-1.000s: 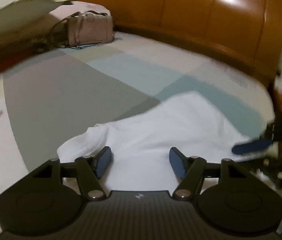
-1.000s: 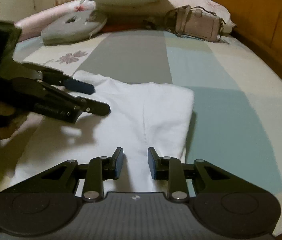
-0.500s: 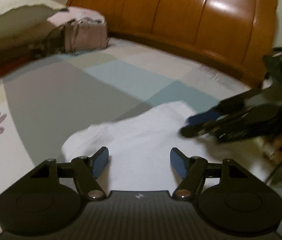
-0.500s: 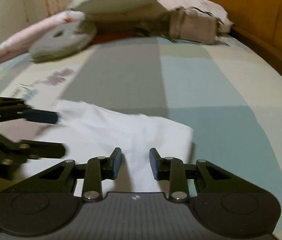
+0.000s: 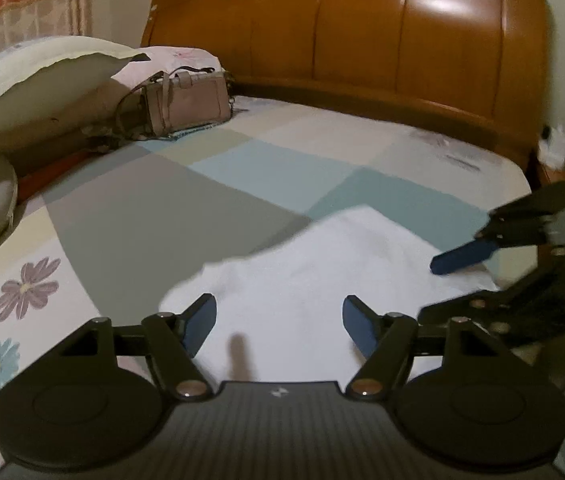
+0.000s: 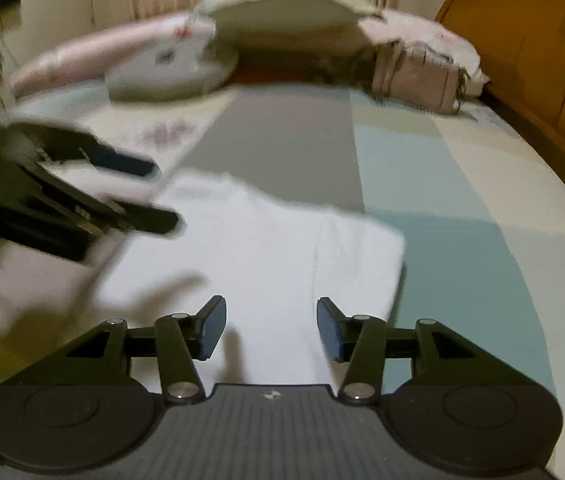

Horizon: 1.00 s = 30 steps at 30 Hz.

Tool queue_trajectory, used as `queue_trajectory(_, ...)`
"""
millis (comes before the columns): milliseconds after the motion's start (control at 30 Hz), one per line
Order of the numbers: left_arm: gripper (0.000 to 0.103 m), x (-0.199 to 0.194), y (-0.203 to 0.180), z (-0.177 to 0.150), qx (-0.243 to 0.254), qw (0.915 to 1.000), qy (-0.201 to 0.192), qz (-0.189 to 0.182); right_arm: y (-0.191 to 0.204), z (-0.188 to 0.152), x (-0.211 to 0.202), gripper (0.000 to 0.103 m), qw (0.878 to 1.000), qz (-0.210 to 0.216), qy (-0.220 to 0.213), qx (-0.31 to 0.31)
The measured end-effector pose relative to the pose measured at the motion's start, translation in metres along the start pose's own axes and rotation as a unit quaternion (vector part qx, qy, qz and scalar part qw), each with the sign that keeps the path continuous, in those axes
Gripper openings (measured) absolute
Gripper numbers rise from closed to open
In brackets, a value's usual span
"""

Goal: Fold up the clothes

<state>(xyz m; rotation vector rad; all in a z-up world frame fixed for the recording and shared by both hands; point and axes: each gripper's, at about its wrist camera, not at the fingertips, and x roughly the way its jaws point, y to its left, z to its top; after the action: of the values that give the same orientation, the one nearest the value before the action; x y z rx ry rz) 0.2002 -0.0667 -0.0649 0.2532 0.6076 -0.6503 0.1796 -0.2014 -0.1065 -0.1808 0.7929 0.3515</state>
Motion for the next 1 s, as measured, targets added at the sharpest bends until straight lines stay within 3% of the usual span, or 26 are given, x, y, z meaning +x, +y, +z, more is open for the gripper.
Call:
queue_trajectory(100,0.071,-0.003,-0.018,-0.011,0.025,0.9993,0.002,-0.030,-0.002,-0.012,-0.006,0.056,1.000,-0.014,-0.003,0.004)
queue_trajectory(200,0.071,0.013,-0.031,-0.021,0.014,0.9981,0.041,-0.043,-0.003,-0.015,-0.017,0.057,1.000,-0.029,-0.002,0.010)
queue_trajectory(267,0.071,0.020,-0.037,-0.026,0.016,0.9976,0.061,-0.030,-0.005,-0.020,-0.026,0.057,0.999,-0.043,0.001,0.018)
queue_trajectory(433,0.075,-0.008,-0.032,-0.012,-0.004,0.9995,0.030,-0.011,0.000,-0.024,-0.050,0.060,0.999,-0.022,-0.021,0.032)
queue_trajectory(533,0.082,-0.021,-0.022,-0.009,-0.035,0.9980,0.032,0.043,0.015,-0.017,-0.050,0.064,0.999,0.003,-0.032,0.019)
queue_trajectory(633,0.082,-0.030,-0.014,-0.013,-0.063,0.9939,0.039,0.082,0.036,-0.005,-0.036,0.067,0.999,0.029,-0.035,-0.005)
queue_trajectory(800,0.083,-0.043,-0.005,-0.024,-0.092,0.9901,0.045,0.095,0.060,0.006,-0.006,0.071,0.998,0.045,-0.021,-0.035)
queue_trajectory(867,0.083,-0.046,-0.005,-0.030,-0.093,0.9892,0.052,0.100,0.066,0.001,0.001,0.075,0.998,0.045,0.005,-0.041)
queue_trajectory(1000,0.083,-0.048,-0.002,-0.034,-0.082,0.9885,0.065,0.109,0.079,-0.014,-0.020,0.077,0.996,0.059,0.024,-0.063)
